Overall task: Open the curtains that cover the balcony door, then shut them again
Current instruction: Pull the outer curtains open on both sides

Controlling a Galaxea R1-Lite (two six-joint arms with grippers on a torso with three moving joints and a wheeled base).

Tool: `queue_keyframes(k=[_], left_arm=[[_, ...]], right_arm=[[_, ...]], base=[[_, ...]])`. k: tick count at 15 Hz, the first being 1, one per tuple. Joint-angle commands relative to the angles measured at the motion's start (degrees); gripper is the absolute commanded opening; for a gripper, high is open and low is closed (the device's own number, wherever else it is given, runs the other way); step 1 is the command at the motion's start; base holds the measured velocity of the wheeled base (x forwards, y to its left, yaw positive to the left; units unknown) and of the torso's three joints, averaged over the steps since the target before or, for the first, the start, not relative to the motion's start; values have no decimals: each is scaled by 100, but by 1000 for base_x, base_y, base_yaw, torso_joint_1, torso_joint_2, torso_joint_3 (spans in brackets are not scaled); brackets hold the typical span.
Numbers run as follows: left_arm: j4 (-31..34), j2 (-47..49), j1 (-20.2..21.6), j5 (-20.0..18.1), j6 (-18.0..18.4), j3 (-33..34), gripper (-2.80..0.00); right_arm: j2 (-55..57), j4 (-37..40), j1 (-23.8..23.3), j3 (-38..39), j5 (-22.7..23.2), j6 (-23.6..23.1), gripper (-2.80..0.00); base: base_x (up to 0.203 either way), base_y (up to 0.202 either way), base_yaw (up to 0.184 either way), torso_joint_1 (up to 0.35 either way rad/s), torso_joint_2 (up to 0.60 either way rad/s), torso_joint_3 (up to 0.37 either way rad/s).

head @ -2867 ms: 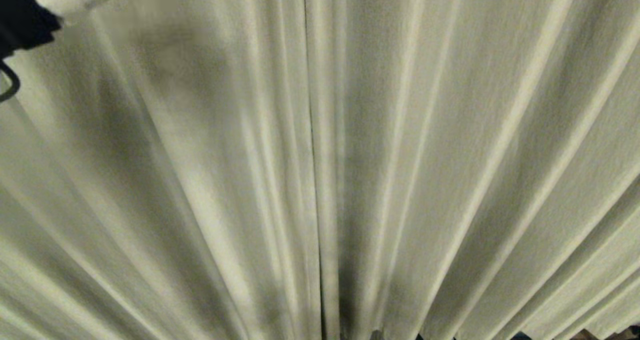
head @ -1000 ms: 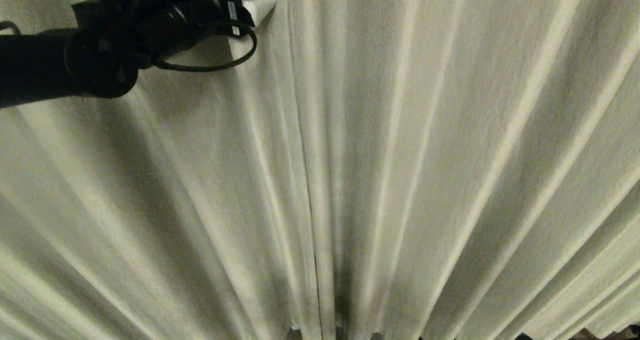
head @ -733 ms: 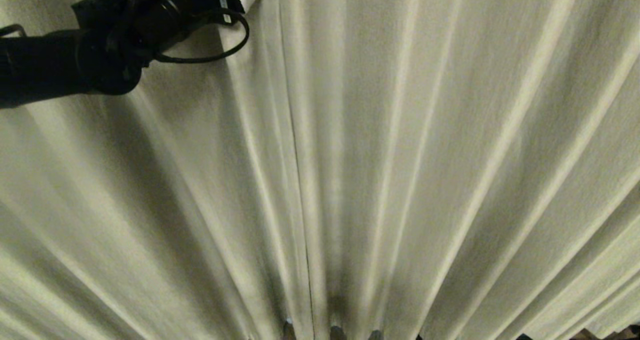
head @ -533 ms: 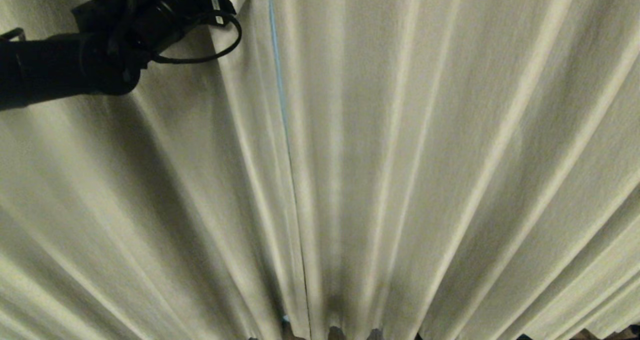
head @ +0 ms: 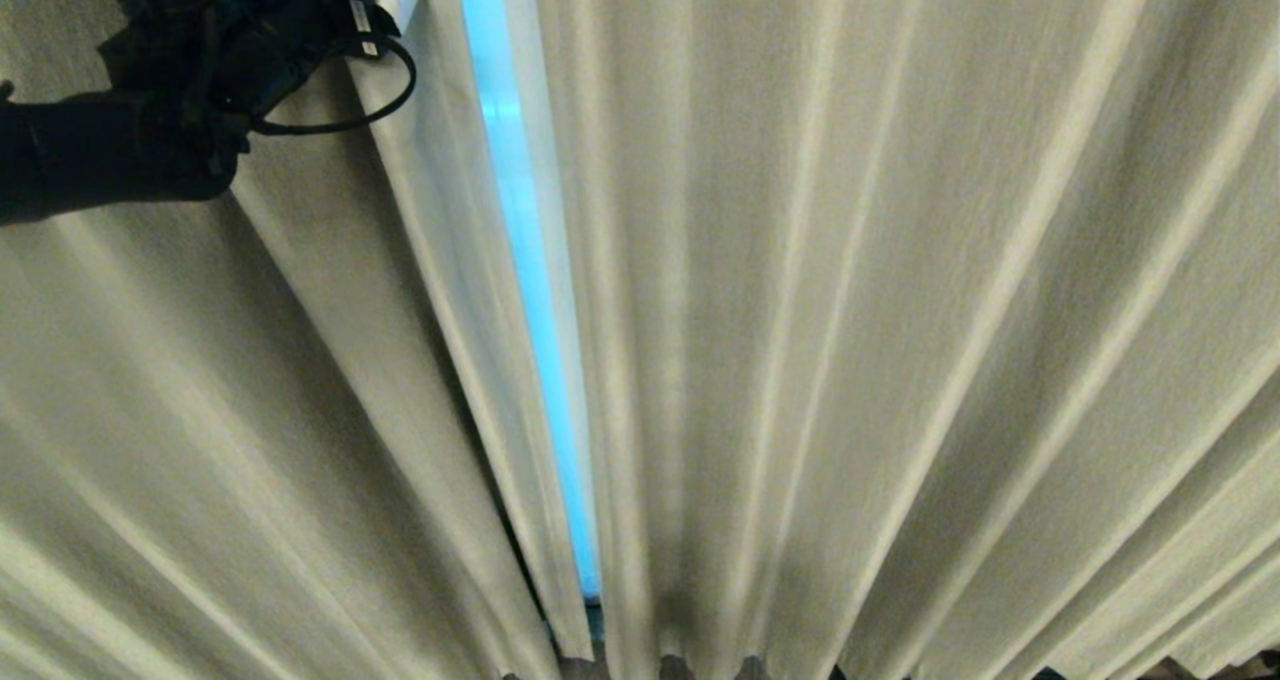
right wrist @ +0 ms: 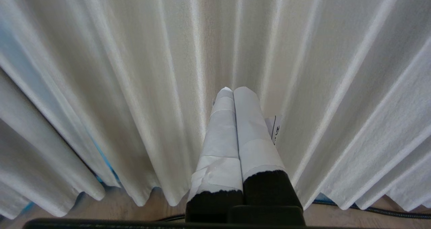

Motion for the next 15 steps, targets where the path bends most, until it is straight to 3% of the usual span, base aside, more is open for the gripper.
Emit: queue_keyframes(k=[1, 6, 7, 8, 15], left_arm=[[-16, 56, 58, -16, -18, -8, 0], [120, 109, 13, -138, -192, -119, 0], [224, 160, -6, -144, -195, -250, -183], [339, 196, -45, -145, -196, -344, -280], [489, 289, -253, -145, -204, -404, -280]], right_arm=[[0, -1, 0, 0, 2, -5, -280], [0, -1, 0, 0, 2, -5, -280], [0, -1, 0, 0, 2, -5, -280], [0, -1, 0, 0, 2, -5, -280], [0, -1, 0, 0, 2, -5, -280]], base=[[0, 0, 0, 0, 0, 0], [0, 0, 0, 0, 0, 0], [0, 0, 0, 0, 0, 0], [0, 0, 0, 0, 0, 0], [0, 0, 0, 0, 0, 0]])
